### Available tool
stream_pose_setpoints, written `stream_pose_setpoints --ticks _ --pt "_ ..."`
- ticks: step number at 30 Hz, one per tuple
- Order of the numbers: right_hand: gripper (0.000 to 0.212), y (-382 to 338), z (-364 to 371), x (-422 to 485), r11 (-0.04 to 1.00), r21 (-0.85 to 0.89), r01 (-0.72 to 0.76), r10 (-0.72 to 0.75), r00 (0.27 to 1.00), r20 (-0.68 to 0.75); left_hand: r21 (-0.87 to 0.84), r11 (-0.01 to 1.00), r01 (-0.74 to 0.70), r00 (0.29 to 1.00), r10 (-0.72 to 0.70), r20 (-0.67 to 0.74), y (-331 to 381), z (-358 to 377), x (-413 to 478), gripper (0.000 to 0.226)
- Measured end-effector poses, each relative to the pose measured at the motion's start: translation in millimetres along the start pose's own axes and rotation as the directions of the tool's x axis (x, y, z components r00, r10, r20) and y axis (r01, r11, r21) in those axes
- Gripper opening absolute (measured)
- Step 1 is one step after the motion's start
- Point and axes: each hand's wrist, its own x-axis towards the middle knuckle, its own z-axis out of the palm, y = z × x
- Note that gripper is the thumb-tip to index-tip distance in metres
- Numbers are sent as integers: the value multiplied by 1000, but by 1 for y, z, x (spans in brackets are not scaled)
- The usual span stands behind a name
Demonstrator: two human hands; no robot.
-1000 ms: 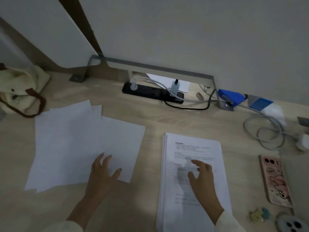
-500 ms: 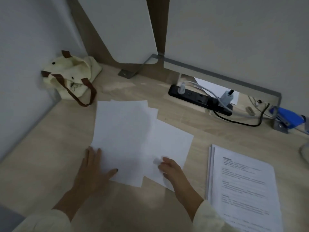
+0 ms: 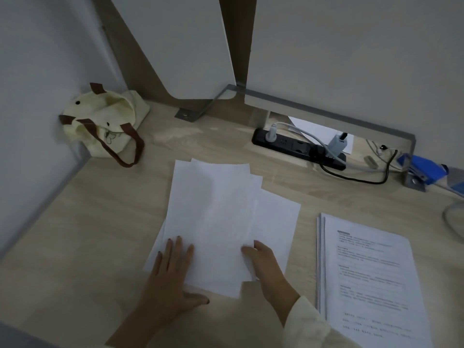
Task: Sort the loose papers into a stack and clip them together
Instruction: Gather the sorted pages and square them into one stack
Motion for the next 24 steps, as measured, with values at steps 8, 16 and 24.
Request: stream_pose_setpoints --ticks 8,16,24 --pt "27 2 -4 -6 966 249 -76 54 994 94 39 996 76 997 -75 -35 6 -2 2 102" --pt "22 -9 -7 -20 918 392 -60 -86 935 345 -285 958 35 972 -99 -213 7 -19 1 52" --pt "42 -1 -54 -28 912 410 24 -120 970 212 -978 -205 50 967 -235 99 31 -101 0 34"
